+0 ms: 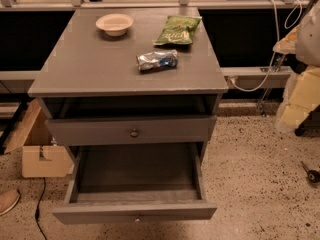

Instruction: Place redbull can into middle drawer

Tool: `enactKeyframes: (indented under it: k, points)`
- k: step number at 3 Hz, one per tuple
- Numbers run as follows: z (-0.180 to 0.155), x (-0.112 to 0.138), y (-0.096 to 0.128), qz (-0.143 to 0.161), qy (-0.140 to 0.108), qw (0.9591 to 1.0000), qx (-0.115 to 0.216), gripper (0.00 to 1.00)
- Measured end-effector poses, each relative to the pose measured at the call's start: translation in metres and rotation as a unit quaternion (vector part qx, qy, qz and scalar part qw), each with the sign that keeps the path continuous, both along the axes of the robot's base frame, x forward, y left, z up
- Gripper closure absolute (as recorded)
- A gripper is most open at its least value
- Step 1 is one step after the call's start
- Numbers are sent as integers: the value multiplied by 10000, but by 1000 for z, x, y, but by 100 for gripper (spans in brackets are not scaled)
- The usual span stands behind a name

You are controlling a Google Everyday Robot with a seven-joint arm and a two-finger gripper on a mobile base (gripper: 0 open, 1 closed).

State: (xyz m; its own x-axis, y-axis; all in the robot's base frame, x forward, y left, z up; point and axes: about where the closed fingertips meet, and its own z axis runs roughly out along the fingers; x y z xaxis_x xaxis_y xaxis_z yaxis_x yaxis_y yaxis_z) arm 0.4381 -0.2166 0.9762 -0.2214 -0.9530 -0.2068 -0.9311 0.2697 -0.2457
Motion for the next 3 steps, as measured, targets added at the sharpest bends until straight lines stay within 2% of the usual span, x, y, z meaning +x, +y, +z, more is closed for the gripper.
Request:
enactKeyframes:
  k: [1,2,3]
  points:
    - [0,0,0,0,0,10000,0,0]
    - [-2,33,12,255,-221,9992,196,0]
    - [-14,82,31,544,-336,9966,525,0]
